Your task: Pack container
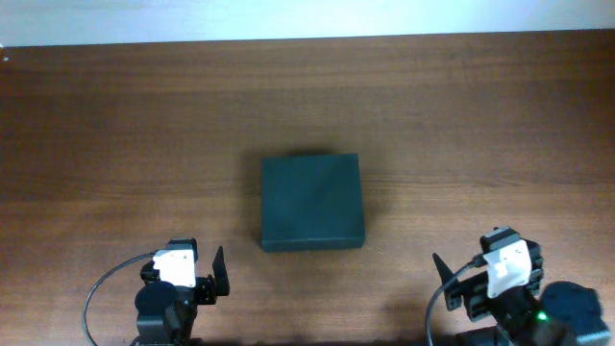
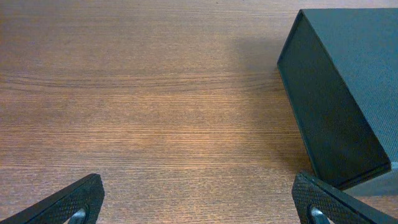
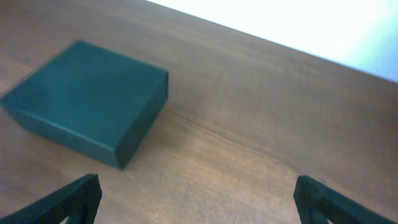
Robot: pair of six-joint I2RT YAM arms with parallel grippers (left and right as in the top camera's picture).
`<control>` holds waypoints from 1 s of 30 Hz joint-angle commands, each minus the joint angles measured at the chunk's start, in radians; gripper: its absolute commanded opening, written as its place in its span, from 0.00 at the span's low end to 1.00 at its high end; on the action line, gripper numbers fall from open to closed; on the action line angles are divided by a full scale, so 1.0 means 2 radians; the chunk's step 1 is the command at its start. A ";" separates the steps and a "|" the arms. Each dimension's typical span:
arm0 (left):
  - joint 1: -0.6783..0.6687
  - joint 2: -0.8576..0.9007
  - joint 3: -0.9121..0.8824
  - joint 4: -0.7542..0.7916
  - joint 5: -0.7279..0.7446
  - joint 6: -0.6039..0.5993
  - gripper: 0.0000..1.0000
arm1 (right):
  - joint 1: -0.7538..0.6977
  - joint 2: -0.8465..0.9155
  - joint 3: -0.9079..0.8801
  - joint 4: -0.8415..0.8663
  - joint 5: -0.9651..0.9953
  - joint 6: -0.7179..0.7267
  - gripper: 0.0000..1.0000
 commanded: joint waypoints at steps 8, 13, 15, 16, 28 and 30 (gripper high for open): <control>0.002 -0.006 -0.005 0.002 -0.005 0.010 0.99 | -0.042 -0.060 -0.156 0.076 0.001 0.014 0.99; 0.002 -0.006 -0.005 0.002 -0.005 0.010 0.99 | -0.078 -0.089 -0.186 0.079 -0.006 0.014 0.99; 0.002 -0.006 -0.005 0.002 -0.005 0.010 0.99 | -0.090 -0.099 -0.196 0.079 -0.008 0.014 0.99; 0.002 -0.006 -0.005 0.002 -0.005 0.010 0.99 | -0.095 -0.105 -0.201 0.079 -0.008 0.014 0.99; 0.002 -0.006 -0.005 0.002 -0.005 0.010 0.99 | -0.101 -0.141 -0.277 0.094 -0.008 0.075 0.99; 0.002 -0.006 -0.005 0.002 -0.005 0.010 0.99 | -0.101 -0.141 -0.287 0.101 -0.007 0.090 0.99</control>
